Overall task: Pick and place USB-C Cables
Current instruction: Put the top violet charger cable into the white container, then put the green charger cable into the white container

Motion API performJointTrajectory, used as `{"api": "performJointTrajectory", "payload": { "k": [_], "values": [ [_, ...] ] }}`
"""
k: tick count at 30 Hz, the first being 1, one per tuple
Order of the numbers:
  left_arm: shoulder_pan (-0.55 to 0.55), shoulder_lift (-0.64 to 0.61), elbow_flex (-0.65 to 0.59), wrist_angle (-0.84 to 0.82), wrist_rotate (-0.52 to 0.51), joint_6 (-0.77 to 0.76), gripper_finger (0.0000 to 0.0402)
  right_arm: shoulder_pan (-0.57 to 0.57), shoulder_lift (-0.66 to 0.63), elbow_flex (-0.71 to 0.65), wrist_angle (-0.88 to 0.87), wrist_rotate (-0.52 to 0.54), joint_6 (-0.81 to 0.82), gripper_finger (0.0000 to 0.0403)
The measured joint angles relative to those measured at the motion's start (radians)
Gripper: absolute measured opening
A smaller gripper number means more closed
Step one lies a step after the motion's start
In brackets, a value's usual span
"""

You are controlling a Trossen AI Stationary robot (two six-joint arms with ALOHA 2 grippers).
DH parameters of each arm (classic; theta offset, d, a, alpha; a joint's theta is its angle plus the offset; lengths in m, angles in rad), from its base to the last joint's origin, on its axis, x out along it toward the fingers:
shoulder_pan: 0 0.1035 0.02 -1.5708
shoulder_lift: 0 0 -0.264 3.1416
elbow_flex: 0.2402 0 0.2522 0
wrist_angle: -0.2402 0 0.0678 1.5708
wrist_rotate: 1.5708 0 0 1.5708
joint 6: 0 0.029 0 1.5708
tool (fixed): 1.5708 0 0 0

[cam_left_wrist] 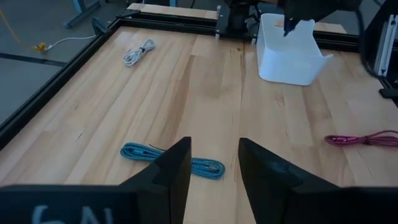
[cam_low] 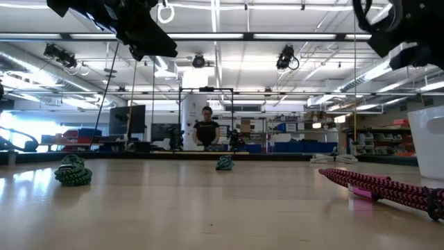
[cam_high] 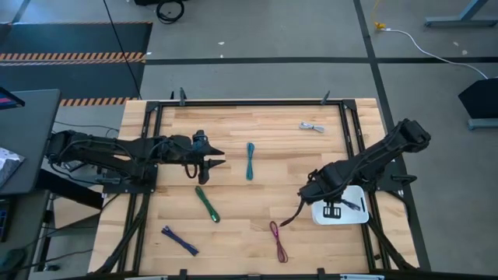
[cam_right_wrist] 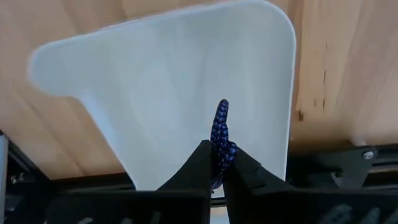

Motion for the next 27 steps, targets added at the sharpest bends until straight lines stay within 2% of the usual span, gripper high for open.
{"api": "performJointTrajectory", "payload": {
  "k": [8, 16, 22, 27],
  "values": [
    [0.0, 0.0, 0.0, -0.013, 0.0, -0.026, 0.0142, 0.0, 0.0, -0.085, 0.067, -0.002, 0.011, 0.0049],
    [0.0, 0.0, 0.0, -0.014, 0.0, -0.041, 0.0142, 0.0, 0.0, -0.089, 0.079, 0.02, 0.007, 0.0064],
    [0.0, 0.002, 0.0, -0.014, 0.0, -0.064, 0.0142, 0.0, 0.0, -0.089, 0.098, 0.027, 0.011, 0.0116],
    [0.0, 0.002, 0.0, -0.015, 0.0, -0.063, 0.0142, -0.015, 0.0, -0.066, 0.04, 0.053, 0.016, 0.017]
  ]
}}
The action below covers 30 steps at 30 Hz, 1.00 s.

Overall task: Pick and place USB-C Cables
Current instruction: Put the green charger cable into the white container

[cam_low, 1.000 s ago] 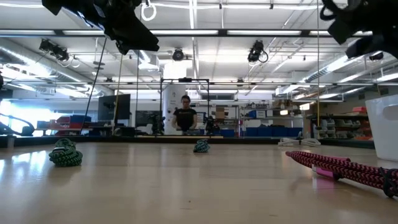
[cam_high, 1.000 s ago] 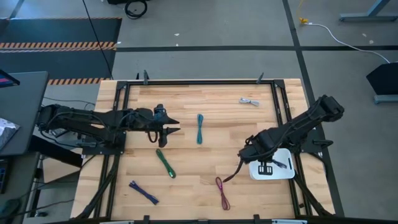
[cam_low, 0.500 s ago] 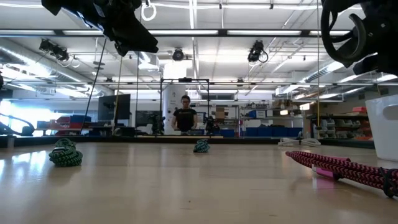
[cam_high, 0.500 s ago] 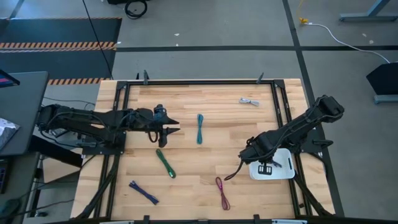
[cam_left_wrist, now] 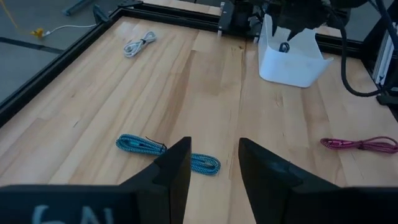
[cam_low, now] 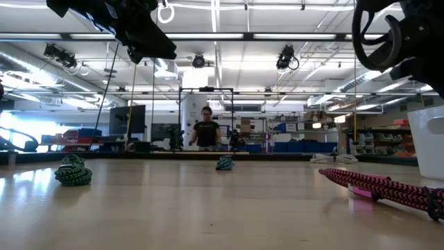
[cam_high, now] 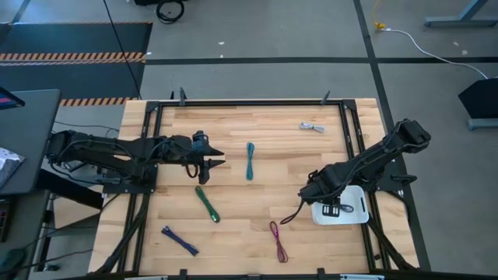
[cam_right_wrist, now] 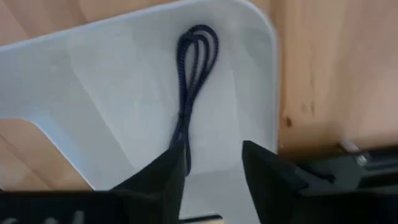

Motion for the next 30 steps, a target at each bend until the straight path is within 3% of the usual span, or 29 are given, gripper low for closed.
{"api": "performJointTrajectory", "payload": {
  "k": [5, 9, 14, 18, 21, 25, 30],
  "values": [
    [0.003, 0.0, 0.0, -0.002, -0.057, -0.098, 0.0142, -0.028, 0.0, 0.1, -0.052, 0.03, 0.043, 0.019],
    [0.004, 0.009, 0.0, -0.063, -0.095, -0.157, 0.0142, -0.044, 0.0, 0.212, -0.026, 0.151, 0.039, 0.0188],
    [0.003, 0.028, 0.0, -0.16, -0.104, -0.164, 0.0142, -0.059, 0.0, 0.298, 0.156, 0.322, -0.006, 0.0186],
    [0.003, 0.055, 0.002, -0.23, -0.102, -0.211, 0.0142, -0.078, 0.0, 0.299, 0.388, 0.336, -0.12, 0.0185],
    [-0.003, 0.073, -0.001, -0.287, -0.041, -0.201, 0.0142, -0.096, 0.0, 0.299, 0.492, 0.327, -0.207, 0.0185],
    [-0.042, 0.08, -0.001, -0.299, 0.091, -0.1, 0.0142, -0.111, 0.0, 0.299, 0.496, 0.327, -0.287, 0.0184],
    [-0.17, 0.08, 0.0, -0.304, 0.115, 0.196, 0.0142, -0.129, 0.0, 0.299, 0.457, 0.33, -0.346, 0.0183]
  ]
}}
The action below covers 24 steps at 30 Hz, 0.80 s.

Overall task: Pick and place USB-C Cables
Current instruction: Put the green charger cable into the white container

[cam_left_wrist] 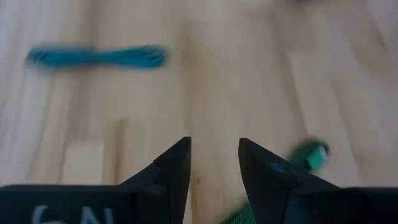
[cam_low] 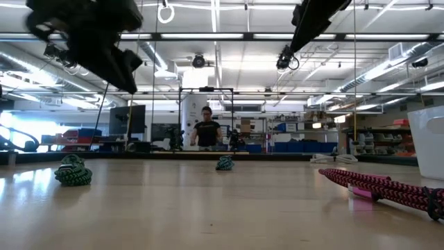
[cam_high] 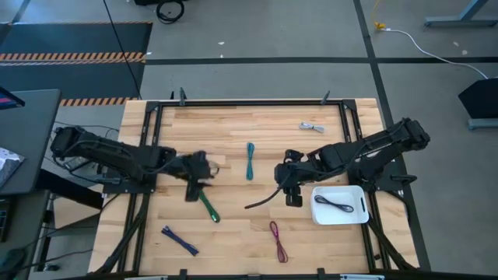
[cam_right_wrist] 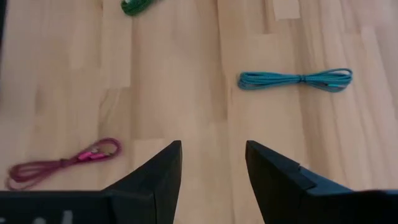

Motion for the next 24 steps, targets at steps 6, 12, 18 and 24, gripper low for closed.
{"api": "performJointTrajectory", "payload": {
  "k": [6, 12, 18, 24],
  "values": [
    [-0.154, 0.0, 0.0, -0.003, 0.002, 0.343, 0.0142, -0.002, 0.0, 0.0, -0.006, 0.003, -0.072, 0.0183],
    [-0.216, 0.043, 0.001, -0.033, 0.003, 0.355, 0.0142, -0.002, 0.0, 0.0, -0.004, 0.003, -0.115, 0.0183],
    [-0.213, 0.189, 0.0, -0.11, 0.0, 0.356, 0.0142, -0.016, 0.0, -0.001, 0.001, 0.003, -0.136, 0.0183],
    [-0.208, 0.302, 0.0, -0.103, -0.064, 0.416, 0.0141, -0.033, 0.0, -0.001, 0.002, 0.002, -0.169, 0.0183]
  ]
}}
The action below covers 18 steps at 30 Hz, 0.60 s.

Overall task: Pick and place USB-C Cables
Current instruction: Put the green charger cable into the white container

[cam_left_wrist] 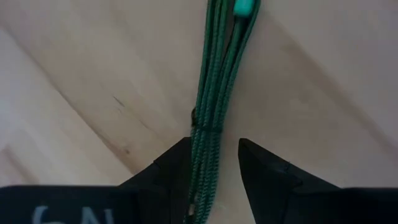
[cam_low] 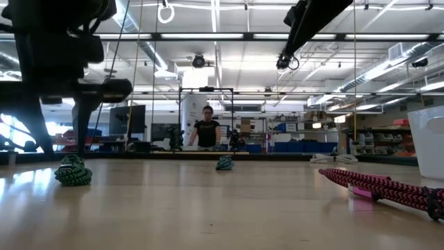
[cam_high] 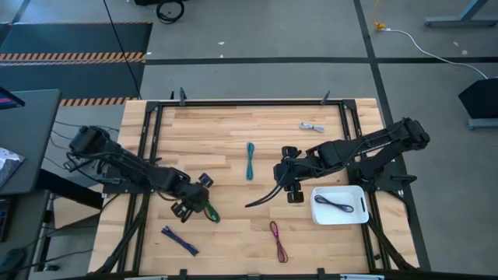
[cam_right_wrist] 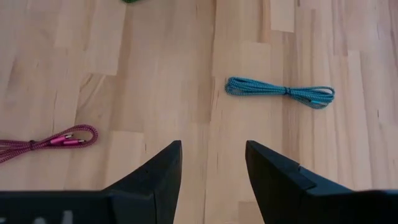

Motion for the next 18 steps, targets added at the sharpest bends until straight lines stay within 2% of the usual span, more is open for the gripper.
{"api": "performJointTrajectory", "payload": {
  "k": [4, 12, 18],
  "values": [
    [0.0, 0.045, 0.0, 0.021, -0.042, 0.005, 0.0141, -0.006, 0.0, 0.0, 0.0, 0.0, -0.001, 0.0183],
    [0.007, 0.101, 0.005, 0.038, -0.046, 0.009, 0.0138, -0.006, 0.0, 0.0, 0.005, -0.003, 0.007, 0.0183],
    [0.027, 0.093, 0.001, 0.053, -0.032, -0.071, 0.0096, -0.006, 0.0, 0.0, 0.009, -0.003, 0.011, 0.0183]
  ]
}}
